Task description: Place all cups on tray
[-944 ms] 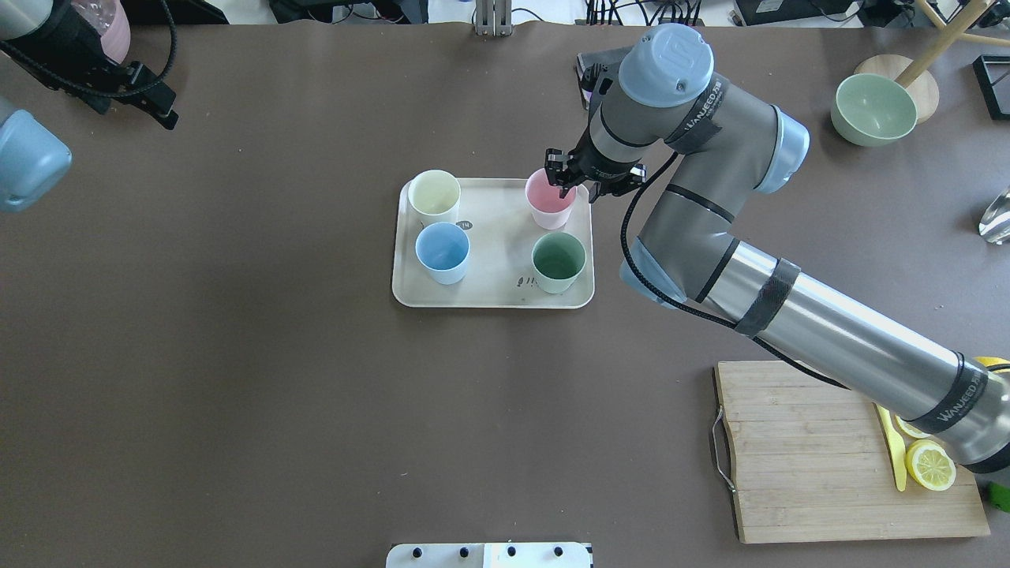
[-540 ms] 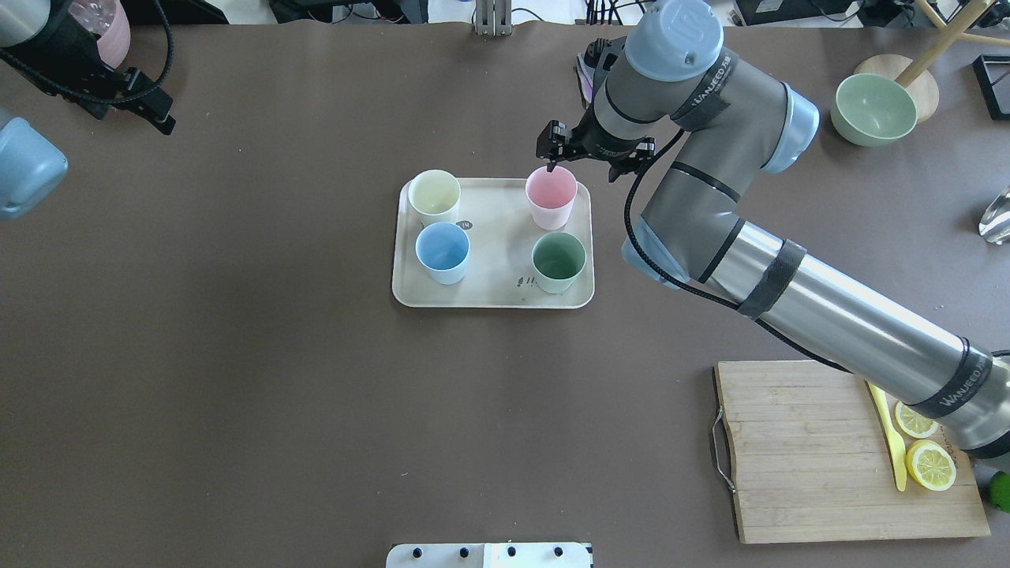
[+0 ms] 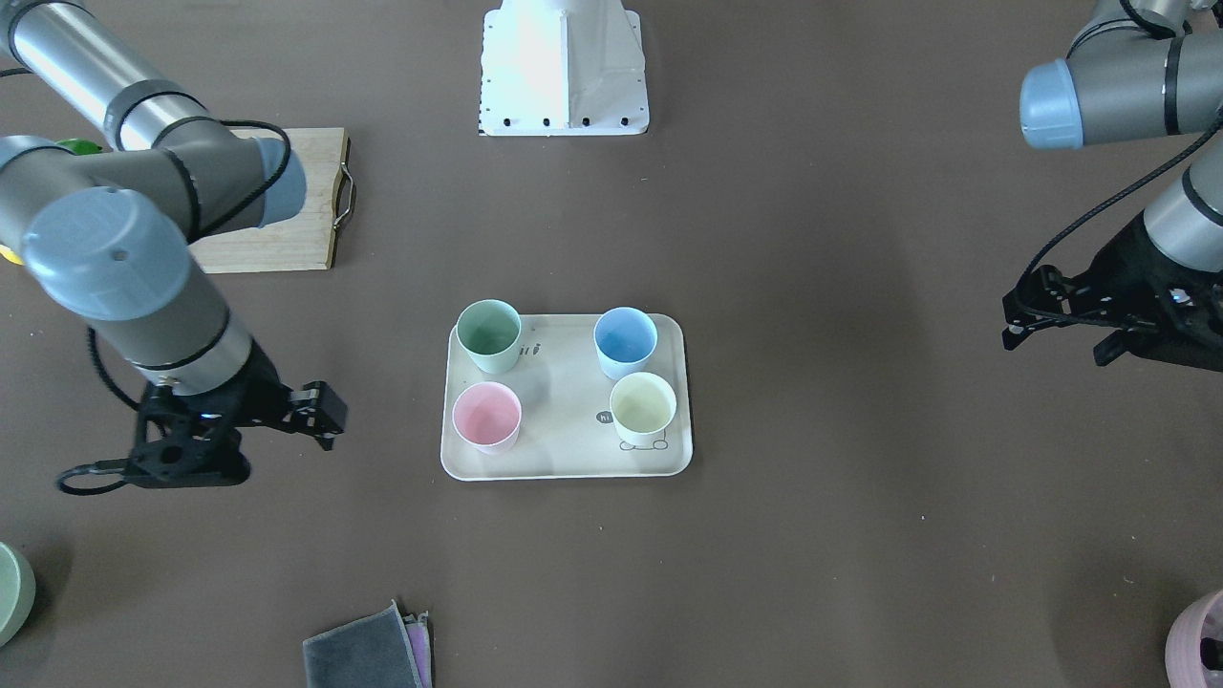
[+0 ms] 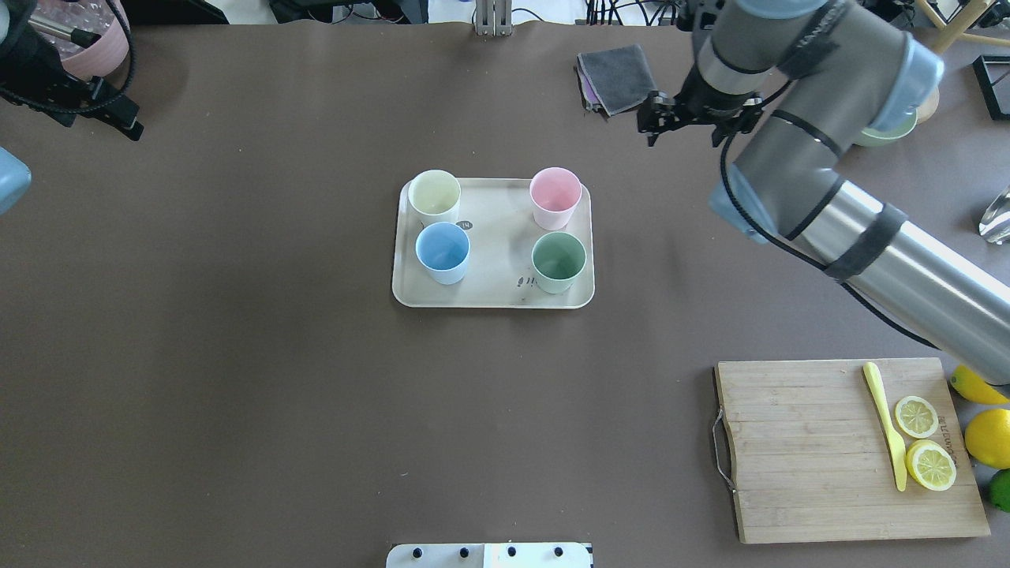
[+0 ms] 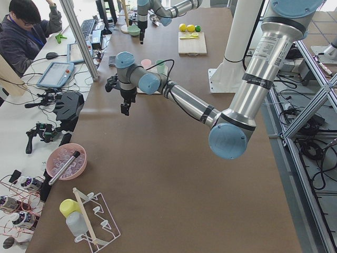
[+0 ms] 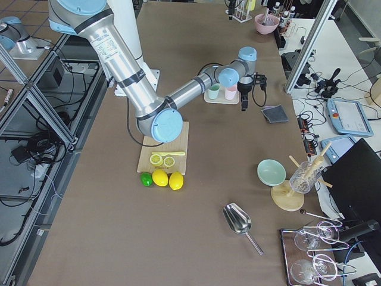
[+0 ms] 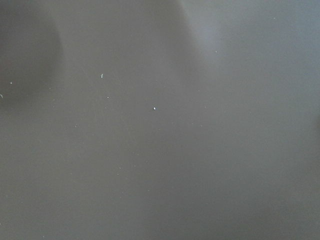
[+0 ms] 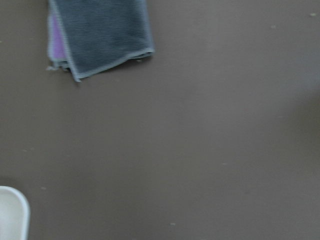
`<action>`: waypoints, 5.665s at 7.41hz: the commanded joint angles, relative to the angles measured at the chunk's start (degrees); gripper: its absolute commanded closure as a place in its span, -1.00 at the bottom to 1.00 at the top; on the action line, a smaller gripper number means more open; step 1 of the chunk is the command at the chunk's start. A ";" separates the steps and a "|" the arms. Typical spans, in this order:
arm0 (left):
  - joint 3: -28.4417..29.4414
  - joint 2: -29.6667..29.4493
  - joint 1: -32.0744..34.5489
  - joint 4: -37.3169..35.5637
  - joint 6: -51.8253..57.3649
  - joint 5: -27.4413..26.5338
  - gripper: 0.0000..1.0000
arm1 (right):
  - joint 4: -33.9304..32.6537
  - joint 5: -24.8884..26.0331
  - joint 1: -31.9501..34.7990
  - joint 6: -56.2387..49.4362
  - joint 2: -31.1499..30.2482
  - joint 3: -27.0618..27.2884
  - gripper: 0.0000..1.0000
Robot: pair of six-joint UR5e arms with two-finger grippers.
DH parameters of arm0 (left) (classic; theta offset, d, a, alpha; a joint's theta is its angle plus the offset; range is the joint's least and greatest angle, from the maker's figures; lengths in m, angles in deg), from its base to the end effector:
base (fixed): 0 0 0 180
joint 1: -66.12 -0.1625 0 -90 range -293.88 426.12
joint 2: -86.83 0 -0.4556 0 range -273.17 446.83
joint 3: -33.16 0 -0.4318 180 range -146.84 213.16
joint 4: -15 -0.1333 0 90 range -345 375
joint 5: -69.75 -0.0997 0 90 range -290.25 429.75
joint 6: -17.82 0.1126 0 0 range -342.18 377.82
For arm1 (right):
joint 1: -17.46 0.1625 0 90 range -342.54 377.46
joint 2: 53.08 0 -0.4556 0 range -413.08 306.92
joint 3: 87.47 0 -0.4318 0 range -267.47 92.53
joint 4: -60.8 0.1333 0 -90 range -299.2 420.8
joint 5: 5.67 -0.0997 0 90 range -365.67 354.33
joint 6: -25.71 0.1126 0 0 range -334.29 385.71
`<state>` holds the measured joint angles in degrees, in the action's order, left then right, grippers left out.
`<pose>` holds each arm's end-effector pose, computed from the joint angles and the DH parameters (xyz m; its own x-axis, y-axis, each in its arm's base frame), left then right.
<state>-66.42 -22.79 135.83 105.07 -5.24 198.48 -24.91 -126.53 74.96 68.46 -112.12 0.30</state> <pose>0.1699 -0.6407 0.4089 0.6941 0.1924 -0.6937 -0.0333 0.9712 0.2361 -0.3389 -0.6725 0.3723 0.7272 -0.0318 0.6857 -0.0587 0.9924 0.1082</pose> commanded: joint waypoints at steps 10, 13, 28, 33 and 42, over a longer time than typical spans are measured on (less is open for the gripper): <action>7.29 16.98 24.24 -8.01 40.46 4.43 -0.97 | -19.93 -9.98 35.32 -53.12 -33.95 12.86 -1.00; 9.65 16.47 24.15 -7.73 39.85 4.52 -0.97 | -19.93 -12.74 33.83 -53.21 -34.04 12.77 -1.00; 3.25 19.98 24.42 -7.99 39.67 3.91 -0.97 | -17.38 -12.74 31.63 -53.04 -34.13 12.77 -1.00; 3.25 19.80 24.15 -7.46 39.93 4.34 -0.97 | -14.13 -12.65 29.08 -53.04 -34.04 12.60 -1.00; 3.25 20.16 24.15 -6.05 39.76 4.43 -0.97 | -10.35 -12.74 29.08 -53.91 -37.64 12.51 -1.00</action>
<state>-63.08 -2.72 159.95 99.03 34.53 202.88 -35.43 -139.27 104.04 14.55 -149.52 12.82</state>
